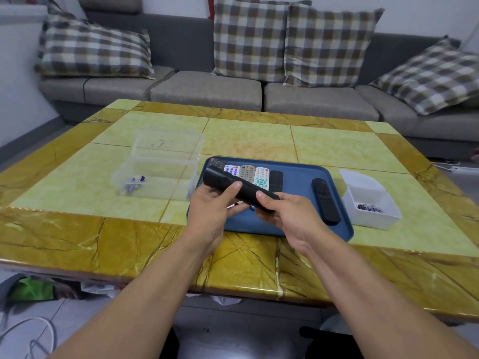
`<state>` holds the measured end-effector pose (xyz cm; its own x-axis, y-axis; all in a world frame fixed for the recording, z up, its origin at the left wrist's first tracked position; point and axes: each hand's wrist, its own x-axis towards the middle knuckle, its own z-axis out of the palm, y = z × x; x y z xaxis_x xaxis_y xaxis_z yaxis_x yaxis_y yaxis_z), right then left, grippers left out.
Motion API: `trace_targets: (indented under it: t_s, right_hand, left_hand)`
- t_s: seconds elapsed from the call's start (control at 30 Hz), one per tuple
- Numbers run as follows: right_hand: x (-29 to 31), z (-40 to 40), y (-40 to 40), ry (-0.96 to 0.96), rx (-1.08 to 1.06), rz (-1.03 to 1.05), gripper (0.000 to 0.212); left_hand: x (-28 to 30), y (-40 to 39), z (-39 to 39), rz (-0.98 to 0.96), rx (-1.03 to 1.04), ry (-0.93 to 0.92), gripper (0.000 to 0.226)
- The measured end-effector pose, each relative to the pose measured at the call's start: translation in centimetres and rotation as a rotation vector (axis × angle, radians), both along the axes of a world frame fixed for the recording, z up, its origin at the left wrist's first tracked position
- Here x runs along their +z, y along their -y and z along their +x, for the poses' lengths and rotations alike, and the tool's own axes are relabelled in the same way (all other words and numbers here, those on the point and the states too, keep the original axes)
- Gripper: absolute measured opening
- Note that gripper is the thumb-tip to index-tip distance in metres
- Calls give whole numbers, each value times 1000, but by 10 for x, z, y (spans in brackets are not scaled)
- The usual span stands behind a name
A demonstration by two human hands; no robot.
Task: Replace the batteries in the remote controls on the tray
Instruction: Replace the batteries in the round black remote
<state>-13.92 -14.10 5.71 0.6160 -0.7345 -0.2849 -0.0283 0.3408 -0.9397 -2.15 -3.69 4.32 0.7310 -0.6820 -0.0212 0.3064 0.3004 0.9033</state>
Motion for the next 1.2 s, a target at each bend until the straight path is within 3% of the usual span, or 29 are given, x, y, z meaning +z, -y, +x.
trace_targets:
  t_s: [0.2, 0.37, 0.5, 1.03, 1.2]
  right_hand:
    - [5, -6, 4, 26, 20, -55, 31]
    - [2, -11, 14, -10, -110, -199, 41]
    - [-2, -17, 16, -103, -13, -311, 27]
    - [-2, -22, 24, -80, 178, -346, 24]
    - [0, -17, 20, -50, 12, -237, 28]
  left_hand:
    - [4, -4, 4, -29, -20, -56, 31]
    - [-3, -8, 9, 107, -110, 32, 35]
    - [-7, -10, 10, 177, -225, 80, 38]
    - [1, -8, 9, 240, -158, 76, 31]
    - [0, -4, 11, 87, -98, -104, 55]
